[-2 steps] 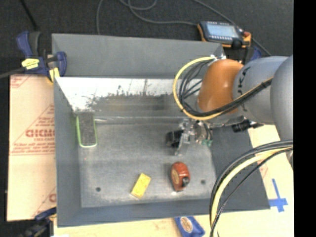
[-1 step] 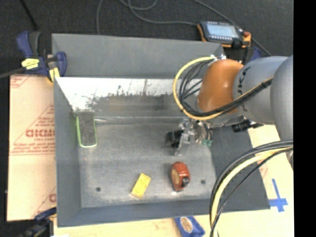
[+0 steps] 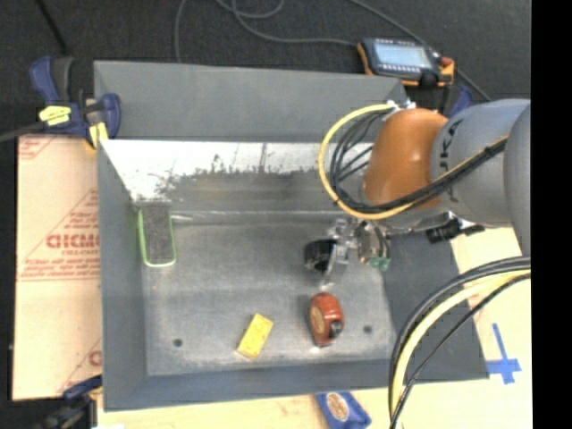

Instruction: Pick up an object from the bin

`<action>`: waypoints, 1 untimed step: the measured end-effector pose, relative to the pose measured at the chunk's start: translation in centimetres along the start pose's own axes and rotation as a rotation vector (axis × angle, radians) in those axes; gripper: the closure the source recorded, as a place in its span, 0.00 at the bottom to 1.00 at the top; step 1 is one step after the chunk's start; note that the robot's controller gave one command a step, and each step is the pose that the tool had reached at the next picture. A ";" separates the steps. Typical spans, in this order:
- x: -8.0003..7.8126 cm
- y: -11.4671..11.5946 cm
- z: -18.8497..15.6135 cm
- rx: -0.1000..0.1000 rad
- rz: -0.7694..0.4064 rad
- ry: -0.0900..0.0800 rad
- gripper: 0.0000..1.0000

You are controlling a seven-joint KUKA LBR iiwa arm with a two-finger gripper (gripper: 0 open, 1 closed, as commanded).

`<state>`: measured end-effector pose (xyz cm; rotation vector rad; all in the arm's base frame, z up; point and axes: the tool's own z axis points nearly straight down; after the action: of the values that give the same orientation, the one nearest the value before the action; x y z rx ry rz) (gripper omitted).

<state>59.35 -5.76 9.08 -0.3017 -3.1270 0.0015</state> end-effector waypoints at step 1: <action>-1.9 -1.6 -8.4 -0.001 -0.011 -0.002 0.00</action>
Offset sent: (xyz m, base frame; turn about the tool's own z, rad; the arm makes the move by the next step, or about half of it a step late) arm 0.0000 0.0000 0.0000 0.0000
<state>60.87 -7.65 17.50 -0.2839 -3.1303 0.0007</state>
